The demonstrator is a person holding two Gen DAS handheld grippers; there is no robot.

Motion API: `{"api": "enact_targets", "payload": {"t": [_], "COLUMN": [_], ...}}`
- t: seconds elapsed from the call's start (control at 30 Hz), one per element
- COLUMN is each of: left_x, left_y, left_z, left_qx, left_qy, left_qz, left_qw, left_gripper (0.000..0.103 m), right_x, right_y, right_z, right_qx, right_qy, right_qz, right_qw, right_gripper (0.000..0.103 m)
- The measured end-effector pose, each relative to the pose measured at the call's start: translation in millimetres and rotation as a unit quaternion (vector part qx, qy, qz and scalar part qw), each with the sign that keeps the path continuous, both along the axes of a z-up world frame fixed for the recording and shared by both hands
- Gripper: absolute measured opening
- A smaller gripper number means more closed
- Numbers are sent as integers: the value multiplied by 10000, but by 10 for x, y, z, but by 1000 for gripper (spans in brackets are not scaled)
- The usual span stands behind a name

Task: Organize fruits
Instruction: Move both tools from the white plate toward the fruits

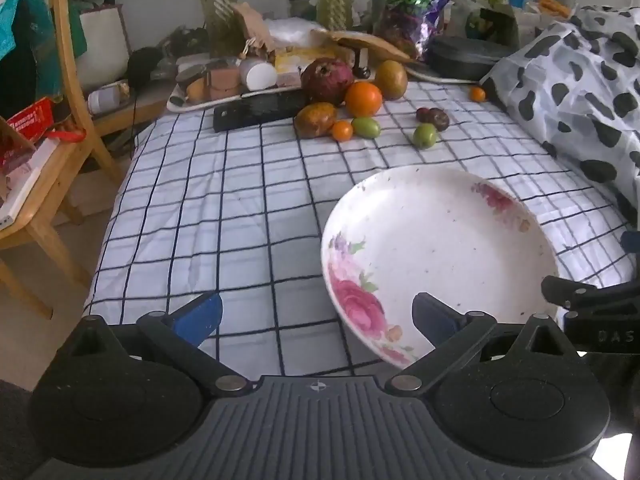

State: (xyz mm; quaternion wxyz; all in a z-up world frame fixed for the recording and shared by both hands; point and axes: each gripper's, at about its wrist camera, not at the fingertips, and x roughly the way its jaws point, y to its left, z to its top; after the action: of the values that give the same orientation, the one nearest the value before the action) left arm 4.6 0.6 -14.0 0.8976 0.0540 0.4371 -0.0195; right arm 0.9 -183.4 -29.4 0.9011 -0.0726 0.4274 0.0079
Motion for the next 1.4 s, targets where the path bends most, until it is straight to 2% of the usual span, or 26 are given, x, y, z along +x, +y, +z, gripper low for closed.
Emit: {"api": "enact_targets", "payload": {"t": [0.57,1.1,1.4], "left_x": [40,35,139], "left_y": [39,39,54], "left_z": [-34,-27,30], "left_qx": [-244,-207,-210], "left_qy": [302,206,-10], "left_qz": [68,78,-145], "left_qw": [9992,9995,9997], "left_gripper": [102,102,102], "right_x": [-2,12,138], "right_y": [5,-9,-194], "right_z": [-4,-6,-20], "right_qx": [22,30,224], "right_qy": [18,56,20], "right_qz": [-19,-10,-489], "right_qw": [10000,10000,9986], "right_gripper": [103,103,103]}}
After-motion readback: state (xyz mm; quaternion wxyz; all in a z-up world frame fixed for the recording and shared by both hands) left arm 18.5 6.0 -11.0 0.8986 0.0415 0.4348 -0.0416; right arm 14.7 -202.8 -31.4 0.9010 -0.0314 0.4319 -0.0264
